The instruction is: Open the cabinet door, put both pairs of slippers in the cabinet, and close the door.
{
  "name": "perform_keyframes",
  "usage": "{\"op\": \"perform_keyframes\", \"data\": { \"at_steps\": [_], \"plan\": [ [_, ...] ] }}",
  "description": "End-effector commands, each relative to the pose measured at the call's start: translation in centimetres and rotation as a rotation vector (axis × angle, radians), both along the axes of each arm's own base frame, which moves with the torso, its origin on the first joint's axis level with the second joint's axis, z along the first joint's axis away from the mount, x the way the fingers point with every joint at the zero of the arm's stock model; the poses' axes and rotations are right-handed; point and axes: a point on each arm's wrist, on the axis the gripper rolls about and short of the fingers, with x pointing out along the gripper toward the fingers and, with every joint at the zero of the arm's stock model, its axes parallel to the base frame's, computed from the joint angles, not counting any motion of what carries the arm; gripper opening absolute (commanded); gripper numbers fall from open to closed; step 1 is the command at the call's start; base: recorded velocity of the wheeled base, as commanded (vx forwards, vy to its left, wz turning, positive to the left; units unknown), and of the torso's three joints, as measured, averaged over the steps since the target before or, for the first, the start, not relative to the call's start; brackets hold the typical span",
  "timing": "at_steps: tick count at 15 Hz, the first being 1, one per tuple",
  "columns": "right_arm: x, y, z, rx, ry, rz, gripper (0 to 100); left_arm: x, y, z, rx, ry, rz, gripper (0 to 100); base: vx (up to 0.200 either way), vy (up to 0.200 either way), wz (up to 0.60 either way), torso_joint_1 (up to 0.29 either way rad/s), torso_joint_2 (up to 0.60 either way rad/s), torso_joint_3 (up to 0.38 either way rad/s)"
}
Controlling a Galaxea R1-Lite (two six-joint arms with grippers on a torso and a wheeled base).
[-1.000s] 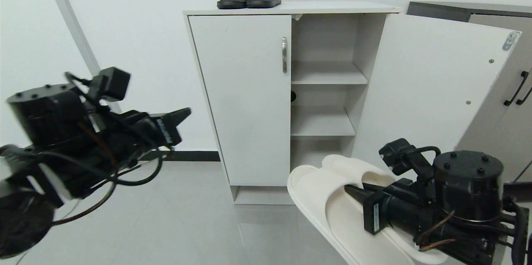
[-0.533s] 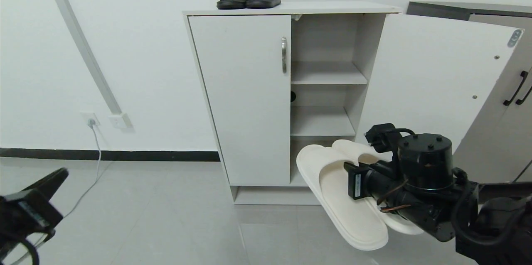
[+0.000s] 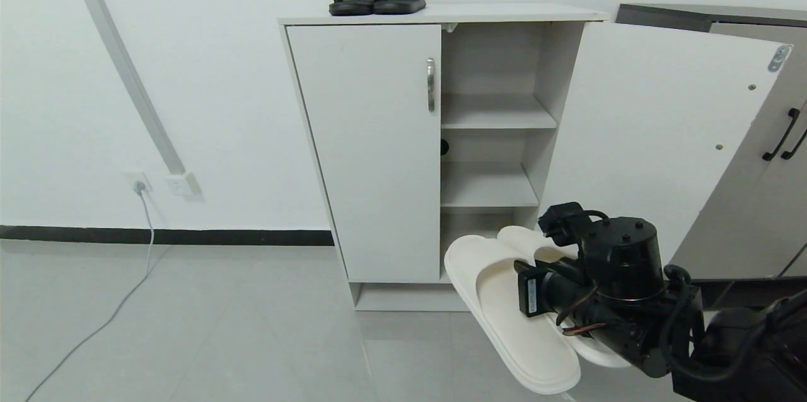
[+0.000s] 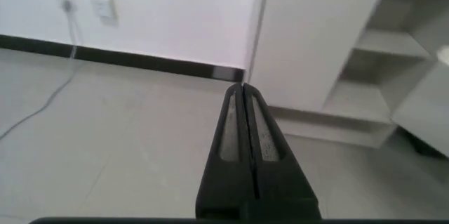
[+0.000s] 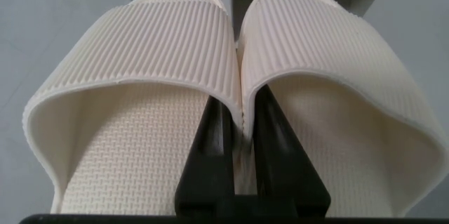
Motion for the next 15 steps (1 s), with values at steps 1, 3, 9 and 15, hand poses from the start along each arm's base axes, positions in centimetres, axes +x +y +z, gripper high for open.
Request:
{"op": "perform_keyframes", "data": {
  "at_steps": [1, 3, 9, 15],
  "plan": [
    [-0.2, 0.2, -0.1, -0.003, 0.003, 0.005, 0, -0.8, -0.4, -1.2, 0.013, -0.049, -0.088, 0, 0.0, 0.0, 0.0, 0.0, 0.0, 0.0],
    [-0.2, 0.3, -0.1, -0.001, 0.001, 0.008, 0, -0.8, -0.7, -1.2, -0.005, -0.053, -0.226, 0, 0.0, 0.0, 0.0, 0.0, 0.0, 0.0],
    [-0.6, 0.2, -0.4, -0.01, 0.002, 0.008, 0, -1.0, -0.1, -1.3, -0.023, -0.052, -0.385, 0, 0.0, 0.0, 0.0, 0.0, 0.0, 0.0],
    [-0.7, 0.2, -0.6, -0.014, 0.002, 0.012, 0, -1.6, 0.6, -2.1, 0.084, -0.072, -0.018, 0, 0.0, 0.0, 0.0, 0.0, 0.0, 0.0]
  ]
}}
